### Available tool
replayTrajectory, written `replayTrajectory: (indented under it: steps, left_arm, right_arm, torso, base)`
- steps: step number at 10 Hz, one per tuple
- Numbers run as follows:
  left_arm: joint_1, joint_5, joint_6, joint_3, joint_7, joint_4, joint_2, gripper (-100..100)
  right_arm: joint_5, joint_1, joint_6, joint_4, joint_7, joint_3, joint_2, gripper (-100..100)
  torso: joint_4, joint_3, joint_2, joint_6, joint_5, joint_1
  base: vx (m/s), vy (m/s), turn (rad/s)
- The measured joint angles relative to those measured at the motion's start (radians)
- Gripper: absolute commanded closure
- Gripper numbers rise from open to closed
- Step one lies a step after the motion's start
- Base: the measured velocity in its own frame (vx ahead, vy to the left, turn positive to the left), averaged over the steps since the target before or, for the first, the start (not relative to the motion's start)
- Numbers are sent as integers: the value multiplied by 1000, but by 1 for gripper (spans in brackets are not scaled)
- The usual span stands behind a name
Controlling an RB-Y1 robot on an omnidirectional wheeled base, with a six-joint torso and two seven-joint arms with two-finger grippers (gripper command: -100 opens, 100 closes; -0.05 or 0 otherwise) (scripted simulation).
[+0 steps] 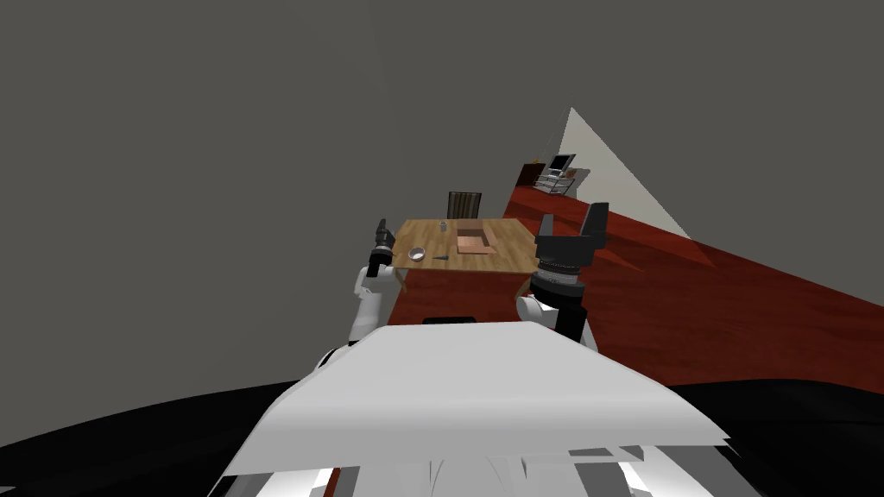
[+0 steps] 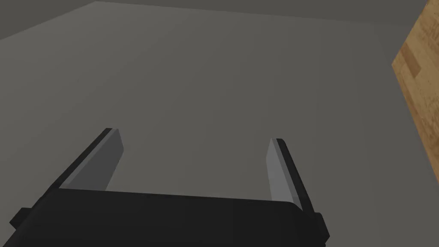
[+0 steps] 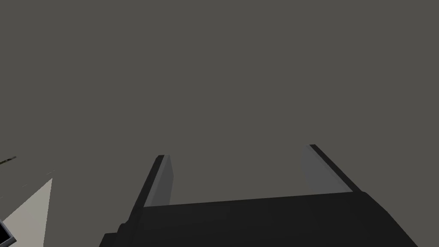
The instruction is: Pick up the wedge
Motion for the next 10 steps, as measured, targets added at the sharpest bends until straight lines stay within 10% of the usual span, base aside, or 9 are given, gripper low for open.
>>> replayTrajectory:
  steps: [10]
  left_arm:
    - [-199,-18,242,38,28,271,-3,-100]
  right_arm:
    - [0,0,0,0,0,0,0,0]
  torso:
    - [0,-1,-2,0,0,0]
  base:
    - [9,-1,-62]
